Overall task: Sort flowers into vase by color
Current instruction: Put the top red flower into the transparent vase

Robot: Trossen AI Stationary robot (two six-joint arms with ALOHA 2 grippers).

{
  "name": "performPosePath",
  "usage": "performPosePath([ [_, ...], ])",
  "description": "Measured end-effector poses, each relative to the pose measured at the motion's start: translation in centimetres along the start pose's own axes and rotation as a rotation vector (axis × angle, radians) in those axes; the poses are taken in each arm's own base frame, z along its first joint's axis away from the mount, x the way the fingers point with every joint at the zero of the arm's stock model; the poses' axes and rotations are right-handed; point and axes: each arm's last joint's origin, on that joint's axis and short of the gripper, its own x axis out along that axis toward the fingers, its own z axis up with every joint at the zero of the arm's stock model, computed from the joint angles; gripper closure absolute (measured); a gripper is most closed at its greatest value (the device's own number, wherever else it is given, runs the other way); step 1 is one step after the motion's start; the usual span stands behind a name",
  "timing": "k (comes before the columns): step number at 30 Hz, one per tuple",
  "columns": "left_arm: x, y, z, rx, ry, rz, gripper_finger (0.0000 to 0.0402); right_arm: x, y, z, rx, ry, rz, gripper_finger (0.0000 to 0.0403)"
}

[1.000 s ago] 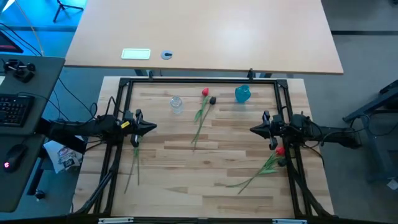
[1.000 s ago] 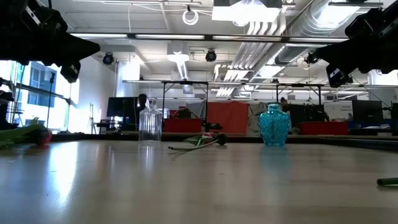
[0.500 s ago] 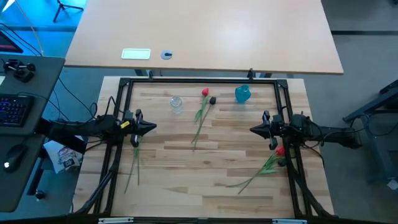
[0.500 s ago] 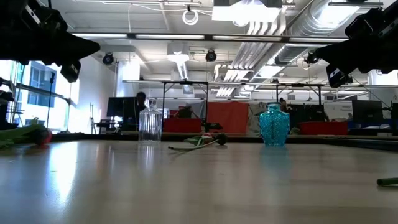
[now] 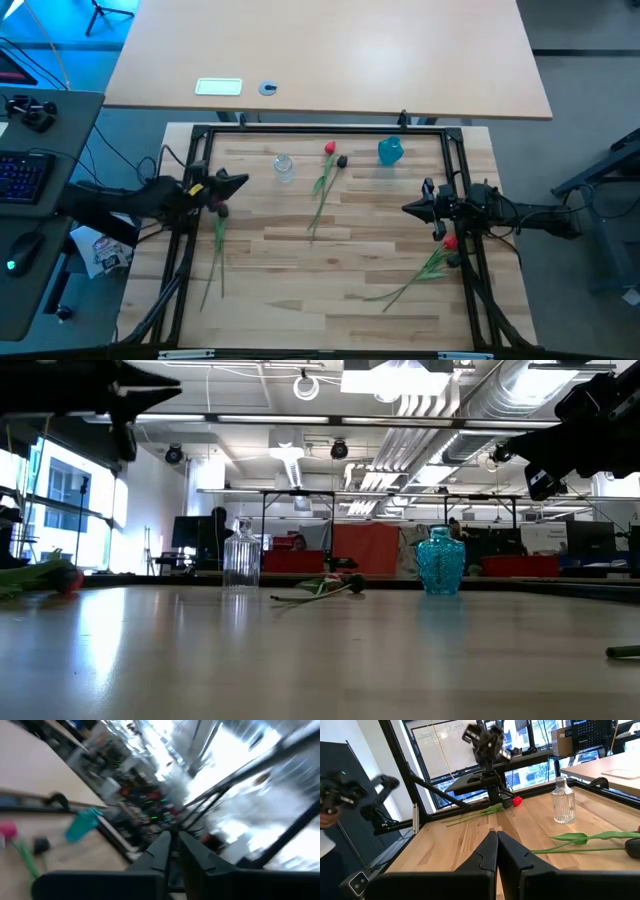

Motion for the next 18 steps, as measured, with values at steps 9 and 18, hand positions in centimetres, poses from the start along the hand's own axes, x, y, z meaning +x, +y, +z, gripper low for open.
performPosePath([
  [9, 13.8, -1.1, -1.8, 0.283, 0.343, 0.449, 0.0287, 0.0, 0.0, 0.0, 0.0, 0.001, 0.0, 0.0402],
  [18, 25.7, 2.7, -3.6, 0.318, 0.755, 0.587, 0.0254, 0.0, 0.0, 0.0, 0.0, 0.0, 0.0, 0.0402],
])
